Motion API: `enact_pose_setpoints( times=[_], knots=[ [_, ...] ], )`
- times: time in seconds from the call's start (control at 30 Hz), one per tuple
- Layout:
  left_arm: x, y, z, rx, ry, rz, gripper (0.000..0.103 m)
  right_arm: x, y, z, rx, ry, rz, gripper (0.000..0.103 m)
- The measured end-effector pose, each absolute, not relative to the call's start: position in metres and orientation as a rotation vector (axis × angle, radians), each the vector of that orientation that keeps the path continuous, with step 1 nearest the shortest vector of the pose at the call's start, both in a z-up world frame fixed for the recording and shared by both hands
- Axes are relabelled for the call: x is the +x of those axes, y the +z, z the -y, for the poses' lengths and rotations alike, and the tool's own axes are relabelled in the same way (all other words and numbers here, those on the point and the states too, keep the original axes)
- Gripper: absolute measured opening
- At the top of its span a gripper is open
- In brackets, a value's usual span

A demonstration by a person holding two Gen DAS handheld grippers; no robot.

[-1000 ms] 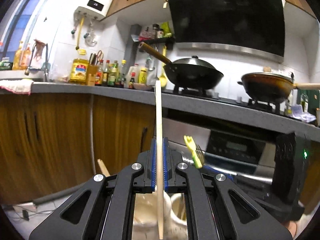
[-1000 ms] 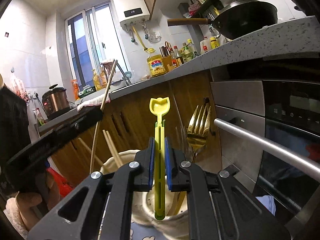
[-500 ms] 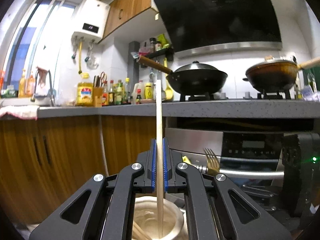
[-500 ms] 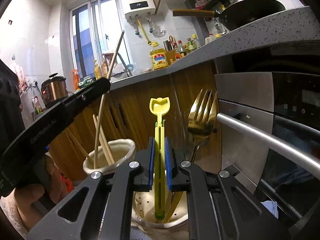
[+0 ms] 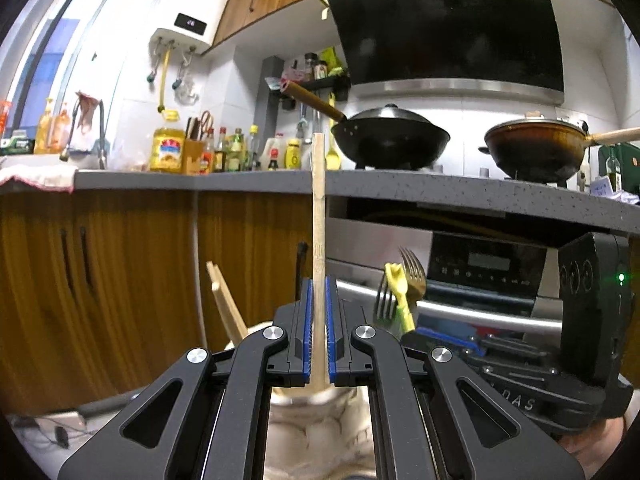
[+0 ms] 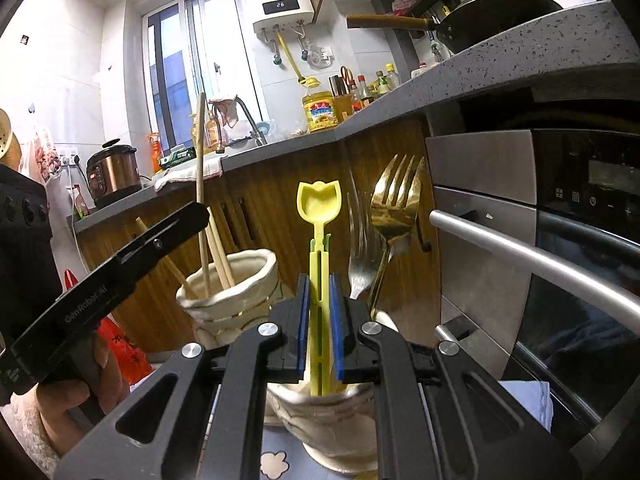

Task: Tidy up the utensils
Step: 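Lower chopstick into tall cup while right tool lowers yellow spoon into small cup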

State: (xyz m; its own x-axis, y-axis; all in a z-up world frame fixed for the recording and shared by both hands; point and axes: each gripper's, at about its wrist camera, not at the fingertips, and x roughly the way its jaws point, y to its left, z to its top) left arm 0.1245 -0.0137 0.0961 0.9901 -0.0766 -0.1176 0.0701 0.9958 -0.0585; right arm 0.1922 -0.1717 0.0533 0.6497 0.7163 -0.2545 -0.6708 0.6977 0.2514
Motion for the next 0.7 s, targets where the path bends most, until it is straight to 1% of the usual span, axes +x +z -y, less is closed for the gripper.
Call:
enact_pose_setpoints(
  times=[0.4, 0.7],
  knots=[
    [0.122, 0.084, 0.012, -0.047, -0.102, -0.214, 0.007, 0.178, 0.048, 0.178, 0.085, 0.749, -0.398, 0.01],
    [0.123, 0.082, 0.009, -0.047, -0.105, -0.223, 0.007, 0.18, 0.046, 0.173, 0.067, 0.738, -0.413, 0.01]
  ],
)
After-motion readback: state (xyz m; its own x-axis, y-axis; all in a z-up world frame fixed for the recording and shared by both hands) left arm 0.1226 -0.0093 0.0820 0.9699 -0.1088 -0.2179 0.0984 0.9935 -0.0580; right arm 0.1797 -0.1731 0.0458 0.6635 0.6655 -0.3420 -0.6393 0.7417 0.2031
